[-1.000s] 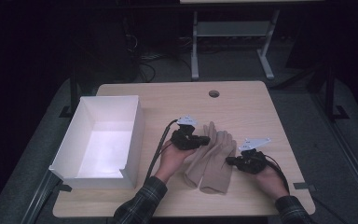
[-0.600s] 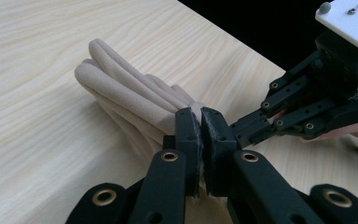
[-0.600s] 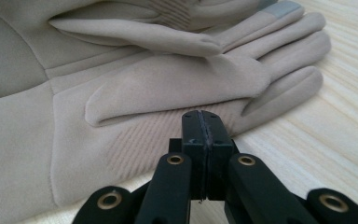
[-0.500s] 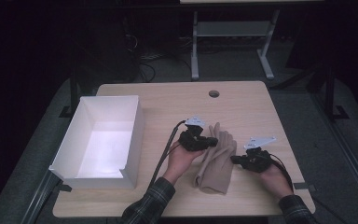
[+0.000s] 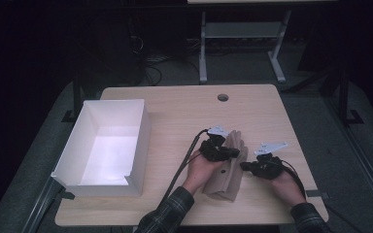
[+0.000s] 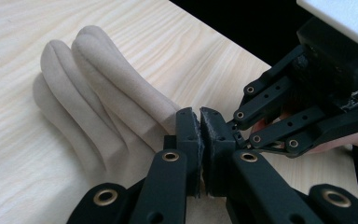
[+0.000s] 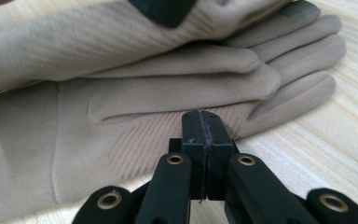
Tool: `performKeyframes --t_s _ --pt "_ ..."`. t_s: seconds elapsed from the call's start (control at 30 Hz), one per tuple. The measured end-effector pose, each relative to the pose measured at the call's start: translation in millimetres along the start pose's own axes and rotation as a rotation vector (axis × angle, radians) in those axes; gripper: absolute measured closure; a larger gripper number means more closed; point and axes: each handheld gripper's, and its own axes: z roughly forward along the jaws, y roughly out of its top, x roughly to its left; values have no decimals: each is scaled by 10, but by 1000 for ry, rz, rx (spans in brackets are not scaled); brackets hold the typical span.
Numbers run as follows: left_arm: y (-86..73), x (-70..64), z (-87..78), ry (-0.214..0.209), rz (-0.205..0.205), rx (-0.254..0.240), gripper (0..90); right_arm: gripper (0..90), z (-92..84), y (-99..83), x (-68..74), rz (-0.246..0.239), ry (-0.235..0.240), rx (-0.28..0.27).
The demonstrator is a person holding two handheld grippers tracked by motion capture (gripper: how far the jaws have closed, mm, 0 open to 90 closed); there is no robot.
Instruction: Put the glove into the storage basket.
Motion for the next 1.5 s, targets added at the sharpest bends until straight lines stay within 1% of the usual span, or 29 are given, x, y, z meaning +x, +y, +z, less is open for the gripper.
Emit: performKeyframes --t_s 0.1,0.13,0.2,0.27,0.3,0.33,0.37,0.4,0.47,0.57,0.6,0.63,0.73,0.77,0.8,0.9,0.93,1.07,1.2,1.23,1.27,1.4,1.5 --pt "-18 -22 53 -3 -5 5 861 895 0 -1 -2 -3 -1 1" --pt "-19 -23 56 -1 0 6 856 894 0 -1 -1 -3 -1 1" --pt "-17 -29 59 2 3 -3 846 894 -2 -1 -3 -6 -1 2" --pt "-4 -32 40 8 13 -11 804 876 -11 2 -2 -4 -1 3" --pt "4 -39 27 9 16 -15 792 861 -23 5 -5 -5 2 3" --pt "11 -48 13 12 15 -17 779 858 -38 6 -17 -15 2 -2" --pt "18 -55 -8 9 19 -17 777 858 -61 10 -24 -12 -5 -6" --pt "19 -62 -19 12 19 -18 779 856 -95 12 -40 -9 -10 -14" --pt "15 -78 -57 5 26 -6 835 850 -156 8 -74 -2 -22 -29" --pt "-20 -104 -84 -7 37 12 890 829 -226 -12 -133 10 -43 -45" --pt "-32 -115 -87 -7 42 23 893 810 -243 -23 -156 21 -50 -48" --pt "-58 -136 -81 -7 47 30 894 779 -250 -31 -172 20 -55 -51" --pt "-138 -193 -54 -18 56 48 895 674 -256 -59 -200 10 -101 -51" --pt "-138 -193 -54 -18 56 48 895 647 -254 -64 -203 23 -114 -50" --pt "-194 -234 -20 -22 61 66 894 610 -251 -70 -213 25 -119 -51" --pt "-282 -282 57 -32 64 92 894 530 -231 -83 -230 41 -135 -47" --pt "-301 -291 74 -34 63 97 894 483 -223 -89 -236 44 -147 -46" --pt "-370 -331 147 -48 56 115 895 391 -205 -99 -265 64 -173 -37" --pt "-394 -361 198 -46 68 134 895 326 -187 -114 -300 83 -185 -28" --pt "-394 -361 198 -46 68 134 895 326 -187 -114 -300 83 -185 -28" --pt "-402 -368 217 -41 75 148 895 295 -178 -120 -312 85 -192 -27" --pt "-406 -363 212 -39 74 154 896 269 -151 -129 -312 88 -207 -25" --pt "-414 -359 157 -24 100 181 896 253 -127 -132 -302 85 -212 -19"
